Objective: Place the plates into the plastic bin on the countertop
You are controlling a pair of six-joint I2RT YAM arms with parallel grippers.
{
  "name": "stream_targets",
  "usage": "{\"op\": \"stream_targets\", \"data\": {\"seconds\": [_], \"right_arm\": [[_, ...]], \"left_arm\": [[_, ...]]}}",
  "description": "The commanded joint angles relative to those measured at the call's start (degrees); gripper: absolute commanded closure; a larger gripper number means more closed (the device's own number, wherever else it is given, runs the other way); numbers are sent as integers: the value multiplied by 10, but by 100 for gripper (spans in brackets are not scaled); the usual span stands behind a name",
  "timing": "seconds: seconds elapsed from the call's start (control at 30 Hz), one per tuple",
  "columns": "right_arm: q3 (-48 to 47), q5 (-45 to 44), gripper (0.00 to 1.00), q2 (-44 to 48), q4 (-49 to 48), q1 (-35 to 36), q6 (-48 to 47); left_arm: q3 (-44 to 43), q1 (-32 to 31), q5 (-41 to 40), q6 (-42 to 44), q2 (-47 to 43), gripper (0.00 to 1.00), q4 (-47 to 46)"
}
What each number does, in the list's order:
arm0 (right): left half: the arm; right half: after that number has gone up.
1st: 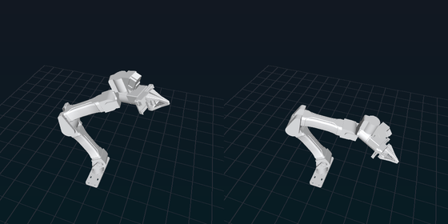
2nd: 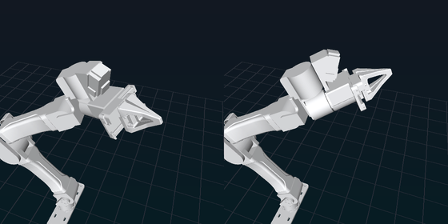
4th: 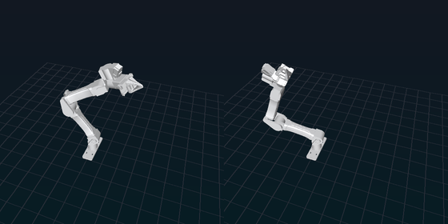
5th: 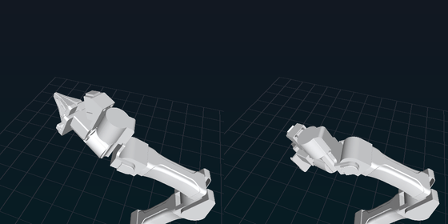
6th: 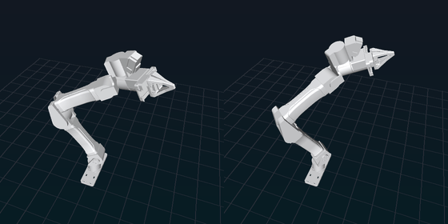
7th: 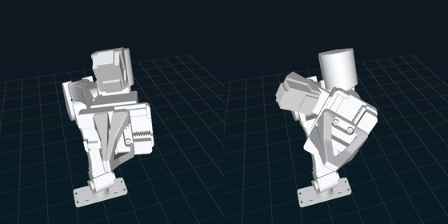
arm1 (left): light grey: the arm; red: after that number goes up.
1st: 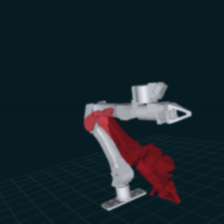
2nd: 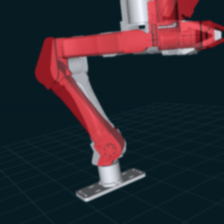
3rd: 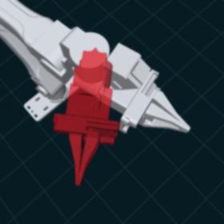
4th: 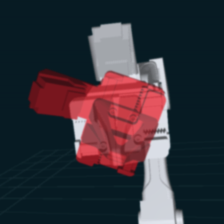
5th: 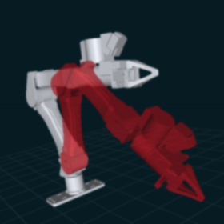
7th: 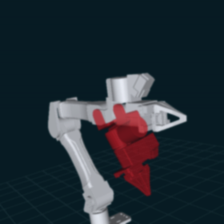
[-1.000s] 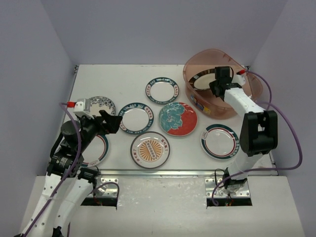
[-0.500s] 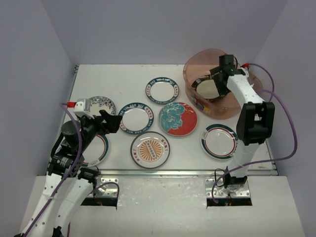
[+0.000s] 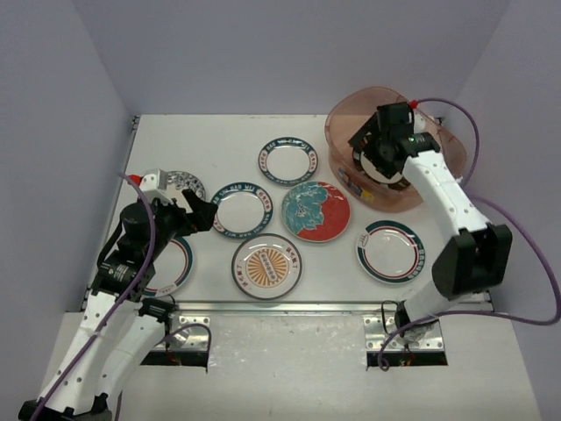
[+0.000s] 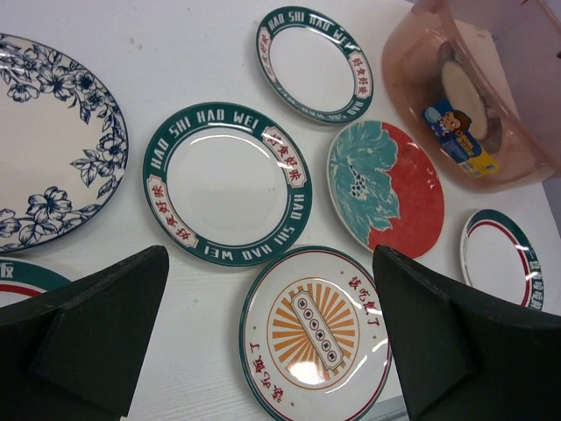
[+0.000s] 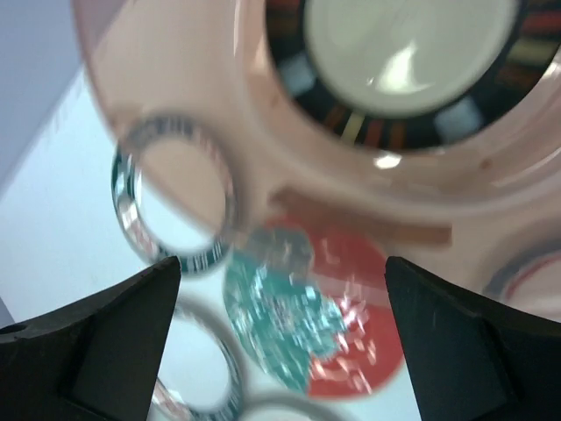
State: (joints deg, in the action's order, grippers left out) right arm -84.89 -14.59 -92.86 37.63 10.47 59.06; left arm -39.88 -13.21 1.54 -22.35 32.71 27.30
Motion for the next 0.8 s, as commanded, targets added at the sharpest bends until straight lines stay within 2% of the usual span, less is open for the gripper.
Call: {"op": "stream_targets", "data": {"seconds": [0.0, 0.13, 0.3, 0.57, 0.77], "right_arm": [[181, 93, 5, 203, -206, 78, -109], [349, 123, 4, 304, -248, 108, -61], [487, 127, 4, 381, -290, 112, -21], [557, 125, 4, 318, -367, 111, 11], [576, 141, 8, 225, -435, 111, 113]], "left_arm": [[-35, -3, -34, 6, 2, 0, 6], [-12, -3, -25, 3, -23, 0, -17], [-3, -3, 2, 2, -30, 0, -25], [2, -3, 10, 1, -52, 0, -29], [2, -4, 7, 2, -63, 0, -30]]}}
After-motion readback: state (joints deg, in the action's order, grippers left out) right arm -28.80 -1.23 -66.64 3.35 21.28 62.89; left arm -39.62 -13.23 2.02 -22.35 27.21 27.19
